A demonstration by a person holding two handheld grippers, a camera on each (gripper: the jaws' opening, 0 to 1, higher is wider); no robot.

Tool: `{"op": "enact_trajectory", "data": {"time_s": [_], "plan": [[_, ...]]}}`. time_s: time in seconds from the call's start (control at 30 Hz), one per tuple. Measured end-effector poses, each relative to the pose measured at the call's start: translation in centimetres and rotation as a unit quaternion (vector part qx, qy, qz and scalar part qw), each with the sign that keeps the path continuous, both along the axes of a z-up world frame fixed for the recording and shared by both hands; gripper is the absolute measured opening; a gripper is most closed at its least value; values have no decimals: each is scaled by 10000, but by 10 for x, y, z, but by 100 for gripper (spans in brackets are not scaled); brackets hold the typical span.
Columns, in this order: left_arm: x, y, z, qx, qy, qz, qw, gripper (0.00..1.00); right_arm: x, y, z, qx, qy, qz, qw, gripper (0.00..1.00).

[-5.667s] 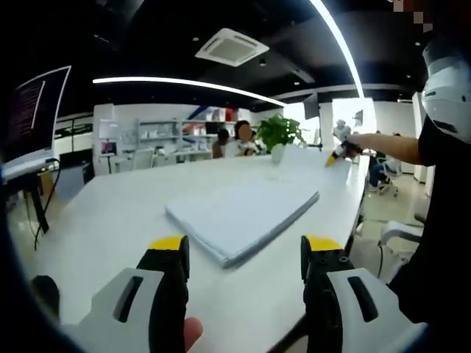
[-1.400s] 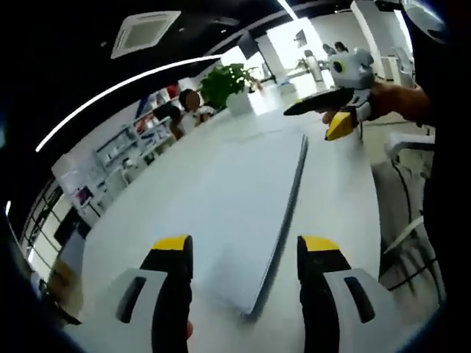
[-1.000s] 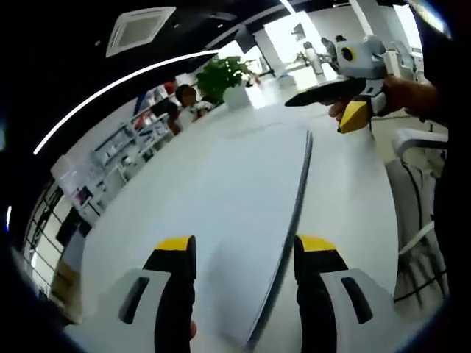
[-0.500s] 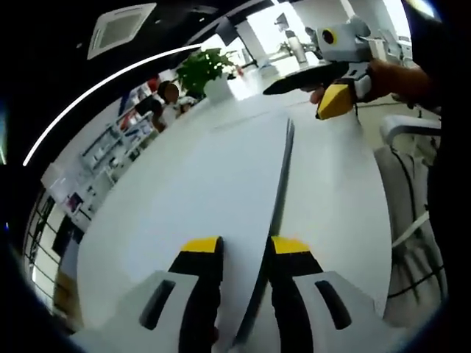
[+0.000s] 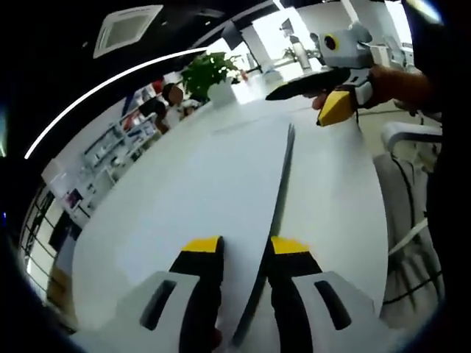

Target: Grasp the top corner of one sheet in the document stack and pull a single sheet out from the document stack, separating that one sheet from the rest and lifting it clear until the single sheet is fully removed from the stack

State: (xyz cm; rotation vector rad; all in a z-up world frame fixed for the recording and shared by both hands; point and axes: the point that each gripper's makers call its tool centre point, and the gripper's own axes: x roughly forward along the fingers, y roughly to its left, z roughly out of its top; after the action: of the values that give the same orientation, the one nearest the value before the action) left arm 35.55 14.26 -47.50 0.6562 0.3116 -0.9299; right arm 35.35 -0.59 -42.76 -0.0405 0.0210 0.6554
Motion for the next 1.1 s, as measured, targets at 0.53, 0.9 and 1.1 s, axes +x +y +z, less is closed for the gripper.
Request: {"op": "enact_trajectory", "data": {"time_s": [0.53, 0.9, 1.1], "plan": [[6, 4, 8, -1170, 1283, -52, 9848, 26, 2, 4, 3, 221, -77, -41, 9997, 87], [7, 6, 11, -1466, 2061, -433, 9665, 25, 4, 0, 4, 267, -144, -279, 9992, 87], [6, 5, 12, -1683, 2242, -482, 9587, 25, 8, -8, 5, 428, -47, -379, 9984, 88]]}}
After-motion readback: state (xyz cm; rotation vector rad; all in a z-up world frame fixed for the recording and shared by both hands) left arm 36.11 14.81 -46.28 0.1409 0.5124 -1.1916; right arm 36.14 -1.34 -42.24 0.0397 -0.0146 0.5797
